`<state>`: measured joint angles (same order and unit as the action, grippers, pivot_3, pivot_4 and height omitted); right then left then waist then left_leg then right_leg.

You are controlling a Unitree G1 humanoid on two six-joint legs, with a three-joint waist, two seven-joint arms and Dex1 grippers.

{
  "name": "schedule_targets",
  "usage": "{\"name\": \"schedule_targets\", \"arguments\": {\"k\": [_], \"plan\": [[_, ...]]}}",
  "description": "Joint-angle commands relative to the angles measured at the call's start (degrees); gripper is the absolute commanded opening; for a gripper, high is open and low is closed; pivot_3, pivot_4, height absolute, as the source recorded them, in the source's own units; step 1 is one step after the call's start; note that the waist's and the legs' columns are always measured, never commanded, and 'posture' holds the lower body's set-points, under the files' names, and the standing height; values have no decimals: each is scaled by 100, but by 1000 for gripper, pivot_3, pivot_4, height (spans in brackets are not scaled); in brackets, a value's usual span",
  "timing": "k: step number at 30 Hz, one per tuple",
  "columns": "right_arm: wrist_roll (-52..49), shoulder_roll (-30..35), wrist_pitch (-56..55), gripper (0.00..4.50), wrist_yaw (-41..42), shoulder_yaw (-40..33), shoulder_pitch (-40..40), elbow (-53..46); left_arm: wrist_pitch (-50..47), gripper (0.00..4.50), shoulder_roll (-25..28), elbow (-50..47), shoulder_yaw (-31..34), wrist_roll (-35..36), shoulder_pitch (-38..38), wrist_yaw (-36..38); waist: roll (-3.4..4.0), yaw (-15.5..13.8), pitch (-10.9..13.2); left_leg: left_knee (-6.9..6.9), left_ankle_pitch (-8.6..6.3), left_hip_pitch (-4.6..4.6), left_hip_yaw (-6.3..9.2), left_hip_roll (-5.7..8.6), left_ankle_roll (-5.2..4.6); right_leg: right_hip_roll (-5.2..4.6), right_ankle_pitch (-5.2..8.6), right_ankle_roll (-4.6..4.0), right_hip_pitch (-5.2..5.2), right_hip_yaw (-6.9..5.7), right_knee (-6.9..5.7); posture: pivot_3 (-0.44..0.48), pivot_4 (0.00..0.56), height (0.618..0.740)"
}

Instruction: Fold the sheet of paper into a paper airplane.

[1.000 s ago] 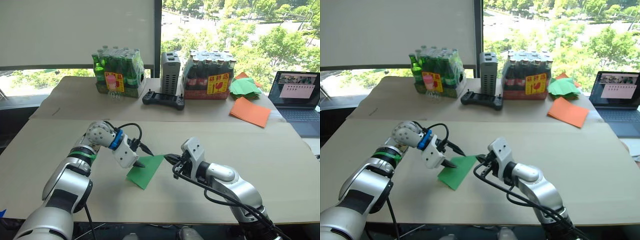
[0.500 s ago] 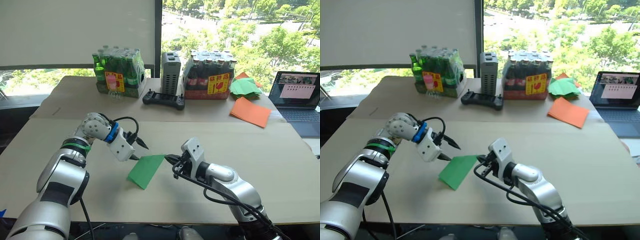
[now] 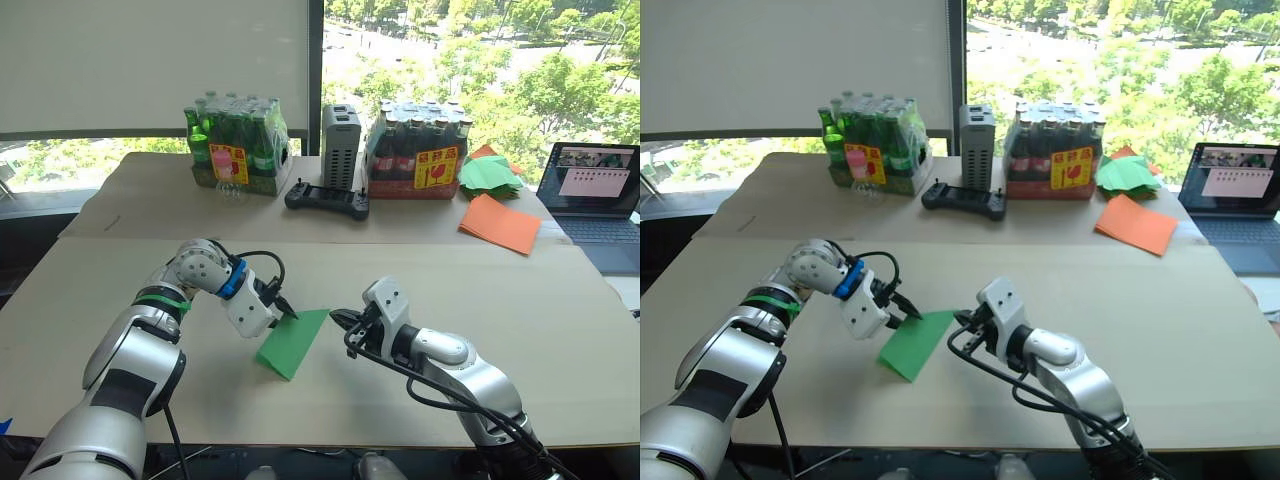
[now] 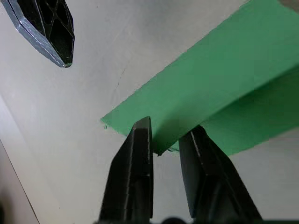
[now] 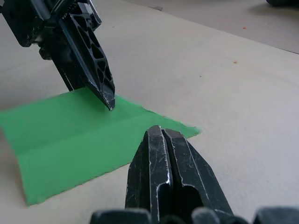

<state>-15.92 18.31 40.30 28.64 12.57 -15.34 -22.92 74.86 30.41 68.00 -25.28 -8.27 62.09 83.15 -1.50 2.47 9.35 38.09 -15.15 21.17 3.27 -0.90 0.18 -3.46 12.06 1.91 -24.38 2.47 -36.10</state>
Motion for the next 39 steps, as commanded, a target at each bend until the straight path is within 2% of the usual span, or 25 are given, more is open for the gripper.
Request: {"name": "schedule_targets", "arguments": {"k": [1, 5, 7, 10, 14, 16, 19, 22, 25, 29, 35, 36, 39], "plan": [[-25, -30, -128, 0, -20, -66, -30, -157, 112, 13, 77, -117, -41, -53, 37, -150, 0, 0, 0, 0, 0, 0, 0, 0, 0, 0, 0, 0, 0, 0, 0, 0, 150, 740], [-47, -54, -114, 0, -101, -174, -45, -164, 43, 13, 182, -195, -52, -124, -35, -296, 0, 6, 0, 0, 0, 0, 0, 0, 0, 0, 0, 0, 0, 0, 0, 0, 150, 740], [-55, -51, -115, 0, -183, -328, -75, -188, -327, 13, 254, -307, 7, -174, -104, -456, 0, 3, 0, 0, 0, 0, 0, -1, 0, 0, 0, 0, 0, 0, -1, 0, 150, 740], [-15, 67, -119, 0, -349, -729, -161, -247, -2338, 13, 353, -1380, 340, 222, -602, -551, 1, 3, 0, 0, 0, -1, 0, 0, 0, -1, 0, 0, 0, 1, -2, 0, 150, 740], [139, 303, -187, 0, -401, -844, -159, -322, -5115, 13, 758, -3934, 583, 286, -1592, -557, 4, 27, 2, 1, 0, 1, 2, -5, 0, 2, 0, 1, -3, 2, -9, 0, 150, 740], [197, 409, -282, 0, -349, -814, -127, -350, -6629, 13, 739, -5160, 759, 144, -2089, -960, 5, 23, 2, 0, 0, 1, 4, -6, 0, 4, 1, 0, -5, 2, -9, 0, 150, 740], [187, 467, -378, 0, -271, -773, -74, -385, -7907, 13, 785, -6353, 783, 26, -2618, -1161, 5, 13, 2, 1, 0, -1, 4, -4, 0, 3, 1, 1, -2, 4, -10, 0, 150, 740], [214, 504, -447, 0, -200, -686, -35, -397, -8976, 13, 673, -7133, 834, 86, -2893, -1422, 5, 15, 2, 1, 0, -5, 2, -4, 0, 3, 1, 0, -1, 5, -11, 0, 150, 740], [208, 471, -581, 908, -159, -654, -13, -409, -9567, 822, 721, -7580, 900, 245, -3055, -1471, 5, 17, 2, 1, 0, -5, 1, -4, 0, 3, 1, 0, -1, 5, -12, 0, 150, 740], [146, 455, -645, 2230, -46, -613, -6, -481, -9807, 2142, 833, -7840, 1133, 615, -3115, -1458, 5, 17, 3, 1, 0, -7, 1, -4, 0, 3, 1, 0, -1, 6, -12, 0, 150, 740], [-187, 422, -538, 4352, 181, -560, 17, -1075, -10103, 2193, 1157, -7992, 2014, 1675, -3199, -1201, 5, 14, 3, 1, 0, -6, 1, -4, 0, 3, 1, -1, -1, 5, -10, 0, 150, 740], [-257, 433, -479, 4479, 252, -477, 46, -1236, -10150, 2193, 1273, -7973, 2154, 1842, -3265, -1118, 5, 23, 3, 1, 0, -5, 1, -4, 0, 3, 1, -1, -3, 6, -10, 0, 150, 740], [-201, 506, -369, 4479, 302, -77, 144, -1555, -10004, 2193, 1632, -7765, 2378, 2009, -3578, -999, 6, 34, 2, 0, 0, -9, 1, -6, 0, 4, 2, -3, -3, 5, -11, 0, 150, 740]]}}
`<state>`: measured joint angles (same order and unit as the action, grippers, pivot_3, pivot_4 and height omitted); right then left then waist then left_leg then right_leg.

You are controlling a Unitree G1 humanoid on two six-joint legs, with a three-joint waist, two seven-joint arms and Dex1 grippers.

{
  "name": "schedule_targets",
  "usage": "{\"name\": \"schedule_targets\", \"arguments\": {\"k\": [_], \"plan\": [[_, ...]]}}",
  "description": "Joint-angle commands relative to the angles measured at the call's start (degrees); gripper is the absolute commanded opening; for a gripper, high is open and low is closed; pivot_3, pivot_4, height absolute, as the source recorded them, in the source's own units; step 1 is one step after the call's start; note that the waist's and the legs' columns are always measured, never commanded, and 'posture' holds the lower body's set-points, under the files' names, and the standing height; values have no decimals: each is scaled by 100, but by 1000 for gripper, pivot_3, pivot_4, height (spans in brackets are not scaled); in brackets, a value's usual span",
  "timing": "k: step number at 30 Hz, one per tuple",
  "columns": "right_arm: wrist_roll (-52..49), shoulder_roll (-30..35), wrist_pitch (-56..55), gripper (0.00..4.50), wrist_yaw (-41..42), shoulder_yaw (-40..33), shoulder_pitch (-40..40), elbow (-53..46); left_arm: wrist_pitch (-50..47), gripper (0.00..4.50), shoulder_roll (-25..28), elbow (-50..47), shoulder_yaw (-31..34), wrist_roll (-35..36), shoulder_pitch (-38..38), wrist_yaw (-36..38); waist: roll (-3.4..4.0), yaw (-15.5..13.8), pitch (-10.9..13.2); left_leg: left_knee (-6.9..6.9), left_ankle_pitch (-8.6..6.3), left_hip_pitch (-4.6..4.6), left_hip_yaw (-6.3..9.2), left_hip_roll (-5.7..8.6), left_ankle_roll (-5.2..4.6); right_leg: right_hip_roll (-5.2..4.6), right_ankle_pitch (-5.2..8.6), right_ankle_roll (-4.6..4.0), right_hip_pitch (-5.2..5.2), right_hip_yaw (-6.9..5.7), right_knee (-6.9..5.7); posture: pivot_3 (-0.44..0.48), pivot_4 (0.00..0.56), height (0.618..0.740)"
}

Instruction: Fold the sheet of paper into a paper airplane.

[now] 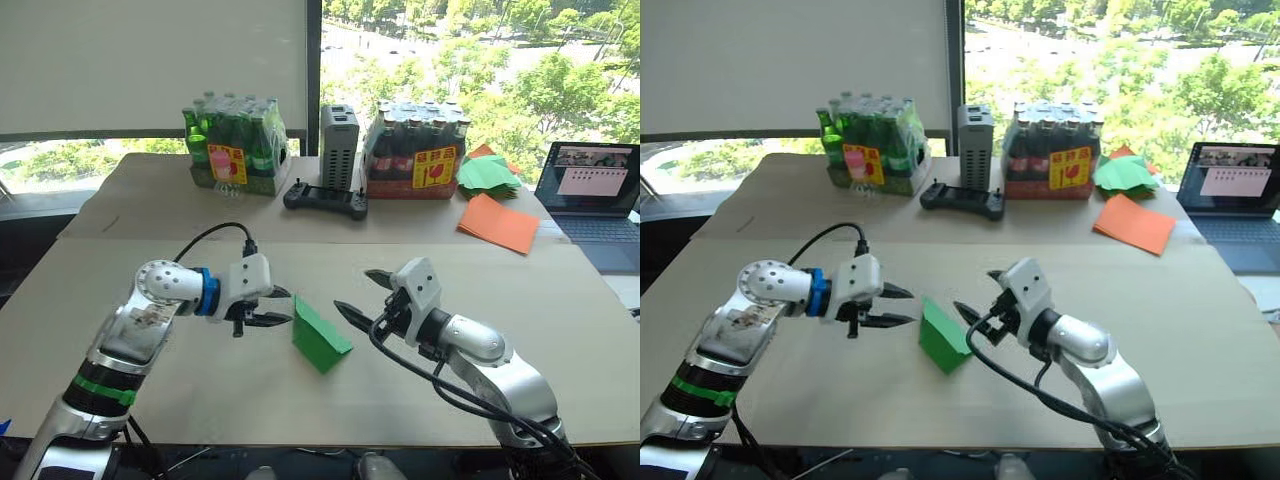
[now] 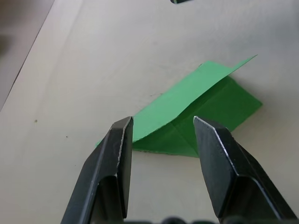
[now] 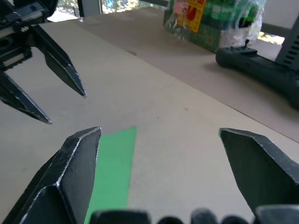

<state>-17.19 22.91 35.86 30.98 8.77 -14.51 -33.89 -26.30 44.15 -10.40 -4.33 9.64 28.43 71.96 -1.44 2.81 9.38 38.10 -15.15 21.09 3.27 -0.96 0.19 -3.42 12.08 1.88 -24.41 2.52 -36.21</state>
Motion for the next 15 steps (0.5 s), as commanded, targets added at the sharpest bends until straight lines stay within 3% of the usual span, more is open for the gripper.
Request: {"name": "schedule_targets", "arguments": {"k": [1, 5, 10, 13, 15], "plan": [[39, 48, 90, 4479, 14, 469, 86, -463, 164, 2193, 326, 173, 319, 220, -334, 96, 0, -10, 0, 0, 0, -1, 0, 0, 0, 0, 0, 0, 0, 0, 0, 0, 150, 740], [887, 74, -48, 4479, -414, 1153, 106, -38, 95, 2193, 21, 344, 480, 448, -638, -326, -1, -56, 0, 0, 0, -1, -2, 3, 1, -4, 1, 0, 5, -1, 2, 0, 150, 740], [1528, 35, -305, 4479, -789, 1426, 250, 409, 39, 2193, -468, 87, 653, 801, -845, -763, -3, -99, 1, 6, 0, 7, -3, 5, 2, -6, 0, 0, 3, -1, 8, 0, 150, 740], [1744, 22, -383, 3723, -844, 1473, 342, 505, -17, 2193, -537, -4, 731, 1007, -894, -873, -3, -74, 1, 5, 0, 6, -2, 4, 1, -5, -1, 0, 1, -1, 6, 0, 150, 740], [1867, 53, -439, 2969, -821, 1525, 389, 566, -12, 2193, -482, -11, 714, 1050, -905, -884, -3, -41, 1, 5, 0, 2, -2, 3, 1, -3, -1, -1, 2, 0, 2, 0, 150, 740]]}}
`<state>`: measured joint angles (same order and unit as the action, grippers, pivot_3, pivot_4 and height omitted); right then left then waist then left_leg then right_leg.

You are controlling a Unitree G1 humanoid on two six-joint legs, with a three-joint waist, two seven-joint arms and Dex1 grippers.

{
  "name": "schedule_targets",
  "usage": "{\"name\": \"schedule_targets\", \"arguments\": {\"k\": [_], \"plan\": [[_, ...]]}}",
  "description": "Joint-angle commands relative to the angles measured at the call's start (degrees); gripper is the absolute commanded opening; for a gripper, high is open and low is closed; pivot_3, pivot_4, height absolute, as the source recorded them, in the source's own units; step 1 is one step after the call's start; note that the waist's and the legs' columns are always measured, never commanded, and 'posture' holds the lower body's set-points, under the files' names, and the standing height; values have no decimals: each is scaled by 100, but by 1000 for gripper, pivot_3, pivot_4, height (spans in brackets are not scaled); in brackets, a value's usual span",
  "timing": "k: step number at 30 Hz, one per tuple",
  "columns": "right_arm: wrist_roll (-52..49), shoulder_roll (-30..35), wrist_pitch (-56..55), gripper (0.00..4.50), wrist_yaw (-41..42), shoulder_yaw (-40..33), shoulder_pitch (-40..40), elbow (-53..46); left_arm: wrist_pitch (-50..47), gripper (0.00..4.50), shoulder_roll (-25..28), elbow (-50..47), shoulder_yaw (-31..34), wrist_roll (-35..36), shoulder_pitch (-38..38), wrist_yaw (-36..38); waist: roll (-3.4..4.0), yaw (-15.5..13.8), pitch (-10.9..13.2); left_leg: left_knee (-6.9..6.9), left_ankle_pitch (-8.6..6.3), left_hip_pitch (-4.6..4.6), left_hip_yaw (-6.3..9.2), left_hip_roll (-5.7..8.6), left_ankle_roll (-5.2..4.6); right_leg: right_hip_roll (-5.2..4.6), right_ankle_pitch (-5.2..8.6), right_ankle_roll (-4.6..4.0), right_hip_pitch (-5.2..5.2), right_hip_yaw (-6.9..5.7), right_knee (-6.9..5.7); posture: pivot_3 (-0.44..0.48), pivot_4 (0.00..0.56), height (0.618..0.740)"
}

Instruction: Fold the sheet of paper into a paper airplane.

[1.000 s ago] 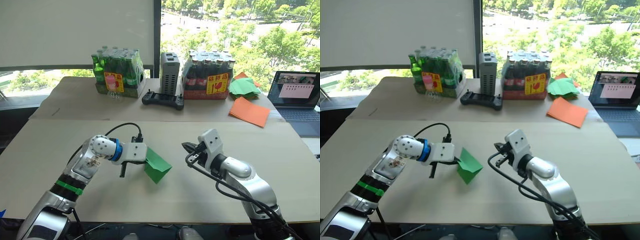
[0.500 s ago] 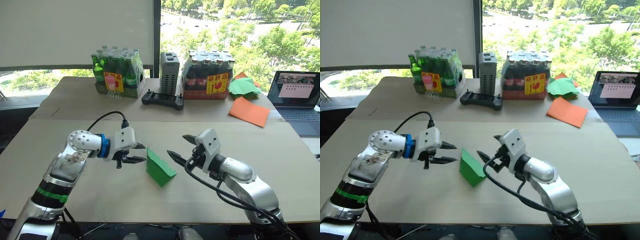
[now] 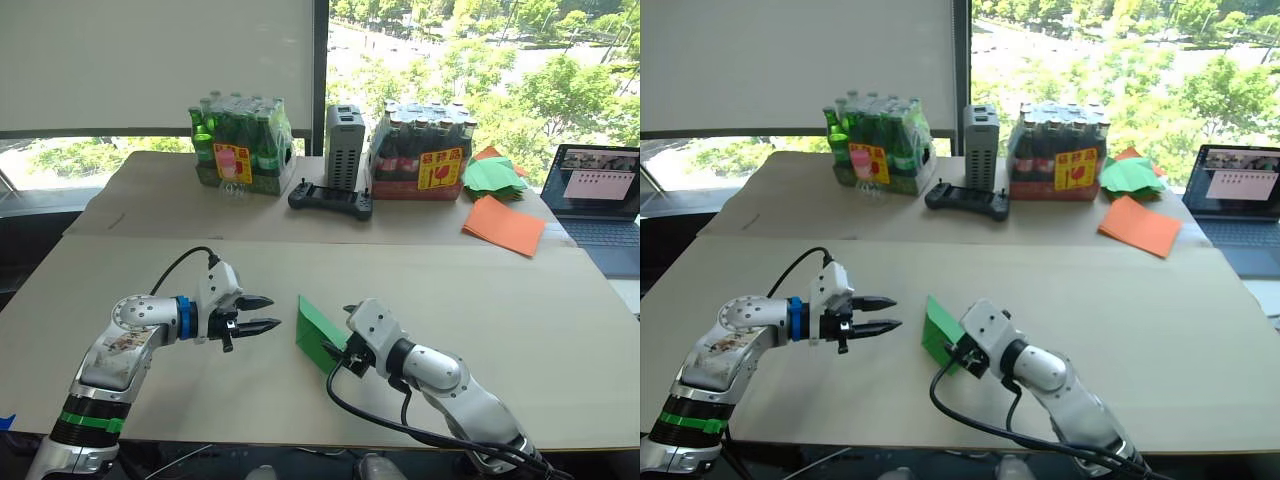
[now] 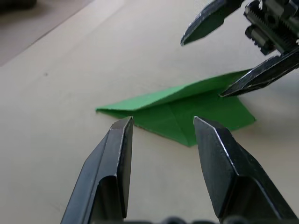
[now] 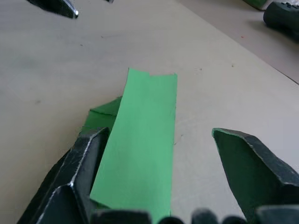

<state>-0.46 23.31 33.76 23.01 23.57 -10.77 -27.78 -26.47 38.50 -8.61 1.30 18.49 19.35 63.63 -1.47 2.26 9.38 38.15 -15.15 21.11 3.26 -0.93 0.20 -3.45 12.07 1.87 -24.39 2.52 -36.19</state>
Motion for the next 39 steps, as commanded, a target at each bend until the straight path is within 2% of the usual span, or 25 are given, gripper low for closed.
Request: {"name": "schedule_targets", "arguments": {"k": [1, 7, 9, 13, 16, 20, 25, 28, 33, 36, 39], "plan": [[249, 30, -267, 2601, -8, 72, 35, -22, 35, 2193, 118, -175, 129, 152, -2, -46, 0, 24, 0, 0, 0, -2, 0, 0, 0, 0, 0, 0, 1, 0, -2, 0, 150, 740], [440, -11, -468, 488, 35, 111, 76, 65, 56, 2193, 156, -119, 95, 202, 56, -105, 0, 24, 0, 0, 0, -2, 0, 0, 0, 1, -1, -1, 1, 0, -1, 0, 150, 740], [451, -41, -590, 15, 76, 93, 66, 70, 28, 2193, 131, -141, 107, 246, 50, -151, 0, 22, 0, 0, 0, -1, 0, 1, 0, 0, -1, -1, 2, 0, 0, 0, 150, 740], [437, 45, -994, 15, 347, 86, -7, 125, 16, 2193, 160, -187, 96, 312, -3, -199, 0, 25, 0, 0, 0, -2, 0, 0, 0, 0, -1, -1, 2, 0, 0, 0, 150, 740], [294, 484, -1993, 15, 1162, 55, -266, 393, -79, 2193, 147, -157, 217, 474, 55, -217, 0, 26, 0, 0, 0, -2, 0, 1, 0, 0, -1, 0, 2, 0, 1, 0, 150, 740], [28, 916, -3358, 15, 2243, -34, -900, 1326, -286, 2193, 266, -98, 362, 810, 53, -48, -2, 43, 1, 1, 0, -6, -2, 0, 0, 0, -1, 1, 7, 0, 4, 0, 150, 740], [-48, 845, -4667, 15, 3118, 172, -1451, 2489, -303, 2193, 423, -60, 355, 927, -130, 79, -3, 38, 2, -1, 0, -9, -1, -3, 0, 4, -1, -2, 8, 0, 3, 0, 150, 740], [-88, 683, -4873, 15, 3333, 191, -1503, 2738, -353, 2193, 441, -127, 372, 1023, -212, 43, -3, 28, 2, -1, 0, -5, -2, -2, 0, 1, -1, -1, 7, 1, 6, 0, 150, 740], [131, 471, -4989, 15, 3204, 99, -1489, 3105, -428, 2193, 445, -246, 383, 1097, -330, -21, -3, 20, 2, -1, 0, -5, -2, -1, 0, 0, -2, -2, 6, 1, 3, 0, 150, 740], [130, 460, -5054, 871, 3219, 59, -1446, 3258, -447, 2193, 467, -253, 368, 1114, -338, -44, -3, 21, 2, -1, 0, -6, -2, -2, 0, 0, -2, -2, 6, 1, 1, 0, 150, 740], [57, 452, -4968, 1969, 3236, 6, -1422, 3247, -431, 2193, 490, -196, 349, 1094, -304, -38, -3, 26, 2, -1, 0, -6, -2, -2, 0, 0, -2, -3, 6, 1, 1, 0, 150, 740]]}}
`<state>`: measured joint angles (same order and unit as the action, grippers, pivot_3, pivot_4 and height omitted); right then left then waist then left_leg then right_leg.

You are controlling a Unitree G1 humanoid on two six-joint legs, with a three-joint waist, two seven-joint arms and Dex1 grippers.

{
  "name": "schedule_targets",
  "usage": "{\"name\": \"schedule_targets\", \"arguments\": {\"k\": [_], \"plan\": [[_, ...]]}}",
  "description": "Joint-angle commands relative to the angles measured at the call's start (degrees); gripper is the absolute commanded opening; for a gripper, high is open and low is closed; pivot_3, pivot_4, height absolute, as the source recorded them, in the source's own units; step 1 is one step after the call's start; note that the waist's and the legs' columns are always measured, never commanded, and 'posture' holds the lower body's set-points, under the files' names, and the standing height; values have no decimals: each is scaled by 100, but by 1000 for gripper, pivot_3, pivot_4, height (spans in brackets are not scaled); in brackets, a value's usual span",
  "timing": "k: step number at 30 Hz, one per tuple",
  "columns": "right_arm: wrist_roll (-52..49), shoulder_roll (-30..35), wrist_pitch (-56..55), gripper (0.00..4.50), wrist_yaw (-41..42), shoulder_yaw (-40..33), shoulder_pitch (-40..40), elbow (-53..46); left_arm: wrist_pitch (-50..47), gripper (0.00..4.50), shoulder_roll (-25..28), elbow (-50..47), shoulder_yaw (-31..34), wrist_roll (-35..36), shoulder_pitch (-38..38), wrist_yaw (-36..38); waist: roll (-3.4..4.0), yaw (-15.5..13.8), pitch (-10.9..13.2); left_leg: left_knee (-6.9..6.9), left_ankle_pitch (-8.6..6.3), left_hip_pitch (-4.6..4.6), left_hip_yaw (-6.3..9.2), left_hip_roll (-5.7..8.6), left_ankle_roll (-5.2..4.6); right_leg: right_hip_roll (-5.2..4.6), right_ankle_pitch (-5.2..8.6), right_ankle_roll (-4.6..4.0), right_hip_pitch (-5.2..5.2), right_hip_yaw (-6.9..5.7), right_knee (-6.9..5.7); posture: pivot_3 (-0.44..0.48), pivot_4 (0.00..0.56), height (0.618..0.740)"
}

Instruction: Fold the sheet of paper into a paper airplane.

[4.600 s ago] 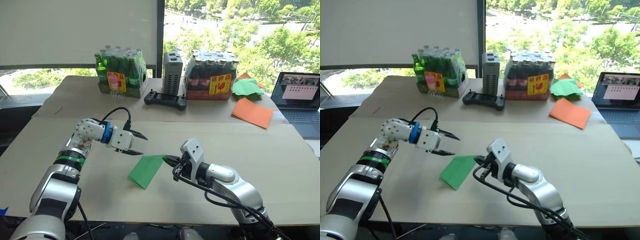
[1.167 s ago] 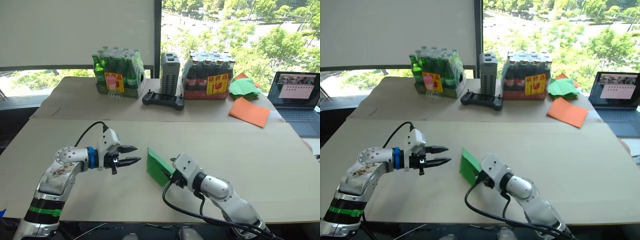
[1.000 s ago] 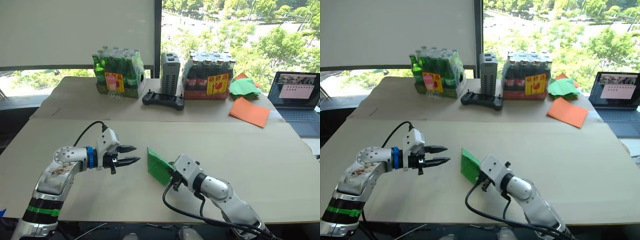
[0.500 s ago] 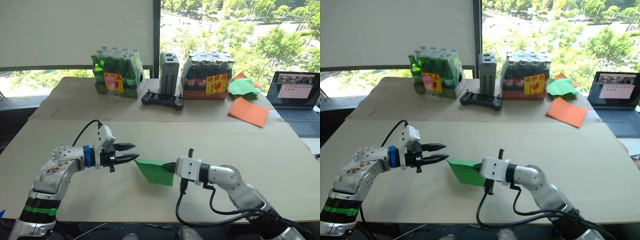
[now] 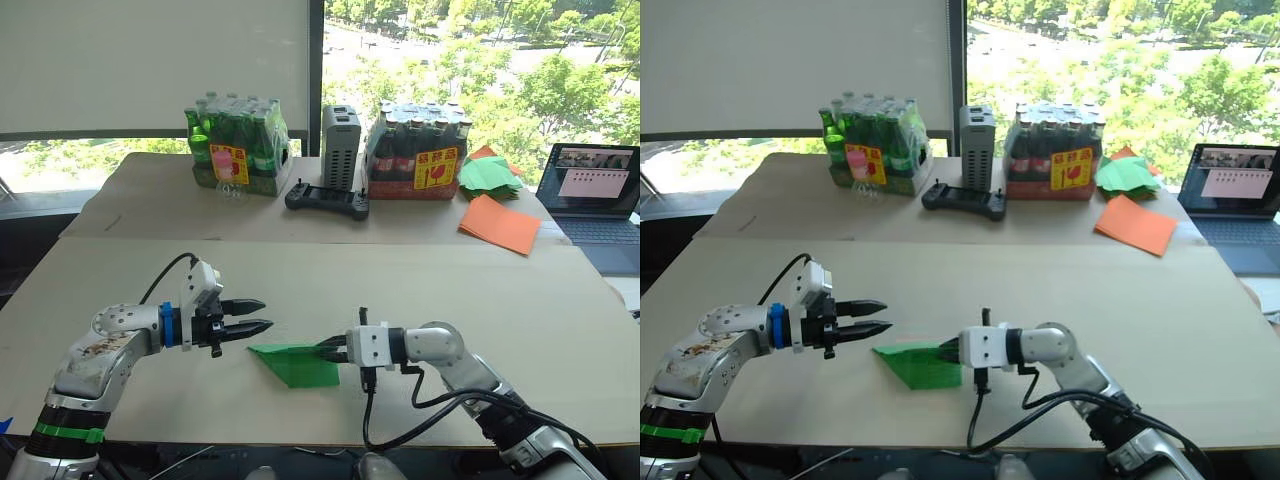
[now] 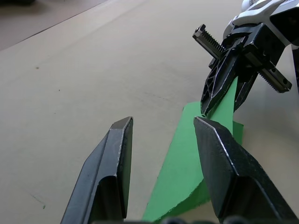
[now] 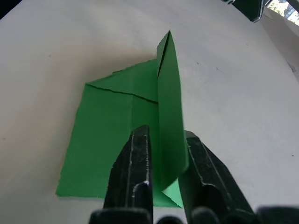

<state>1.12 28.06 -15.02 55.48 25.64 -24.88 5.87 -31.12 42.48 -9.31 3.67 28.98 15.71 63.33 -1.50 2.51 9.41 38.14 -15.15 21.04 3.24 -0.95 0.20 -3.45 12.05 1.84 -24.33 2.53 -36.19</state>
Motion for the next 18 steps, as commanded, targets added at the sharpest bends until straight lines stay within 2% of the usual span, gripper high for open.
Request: {"name": "schedule_targets", "arguments": {"k": [1, 5, 8, 12, 18], "plan": [[-121, -23, -37, 2290, -14, -222, 0, -150, 77, 2193, 103, -83, 84, 5, 80, -4, 0, 1, 0, 0, 0, 0, 0, 0, 0, 0, 0, 0, 0, 0, 0, 0, 150, 740], [-269, 3, 292, 3655, 18, -336, 101, -518, 120, 2193, 103, 11, 38, -17, 155, 4, 0, -4, 0, 0, 0, 0, 0, 0, 0, 0, 0, 0, 0, 0, 0, 0, 150, 740], [-559, 53, 903, 3699, 60, -480, 271, -1236, 94, 1376, 91, 77, -4, 64, 248, 116, 0, -15, 0, 0, 0, 1, 2, 0, 0, 0, 0, 0, 0, -1, 0, 0, 150, 740], [-766, 51, 1610, 3699, -15, -544, 489, -2039, 453, 42, 81, 240, -325, -280, 237, 247, 0, -9, 0, 0, 0, 1, 0, 1, 0, 0, 0, 0, 0, 1, 0, 0, 150, 740], [-685, -3, 2123, 3699, -207, -479, 636, -2531, 1172, 42, -73, 709, -938, -929, 369, 345, 0, -18, 0, 0, 0, 1, -1, 1, 0, 1, 0, 0, 0, 0, -1, 0, 150, 740]]}}
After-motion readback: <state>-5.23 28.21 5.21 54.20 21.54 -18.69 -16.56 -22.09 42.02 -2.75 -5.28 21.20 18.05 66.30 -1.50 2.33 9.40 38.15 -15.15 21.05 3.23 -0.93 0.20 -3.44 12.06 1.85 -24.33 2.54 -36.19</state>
